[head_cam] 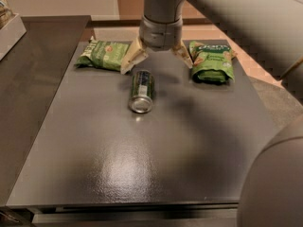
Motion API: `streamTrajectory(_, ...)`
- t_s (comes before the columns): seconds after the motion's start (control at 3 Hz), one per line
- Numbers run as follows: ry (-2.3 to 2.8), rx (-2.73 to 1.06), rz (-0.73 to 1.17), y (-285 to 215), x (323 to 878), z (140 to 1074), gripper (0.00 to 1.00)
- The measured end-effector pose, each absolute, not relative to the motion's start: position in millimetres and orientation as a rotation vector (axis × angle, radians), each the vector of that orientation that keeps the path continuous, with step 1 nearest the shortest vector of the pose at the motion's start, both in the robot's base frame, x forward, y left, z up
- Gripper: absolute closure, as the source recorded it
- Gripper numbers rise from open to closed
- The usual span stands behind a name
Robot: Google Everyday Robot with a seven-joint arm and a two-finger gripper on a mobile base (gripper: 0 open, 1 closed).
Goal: Place green can upright
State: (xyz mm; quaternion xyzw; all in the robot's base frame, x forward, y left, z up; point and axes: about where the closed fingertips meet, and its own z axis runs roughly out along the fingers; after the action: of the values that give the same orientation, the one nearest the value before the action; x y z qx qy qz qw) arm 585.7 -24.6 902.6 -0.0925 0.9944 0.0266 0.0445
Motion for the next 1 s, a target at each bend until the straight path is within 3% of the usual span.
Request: streamTrajectory(1.0,3.107,0.048,0.006,-5,580,877,0.0)
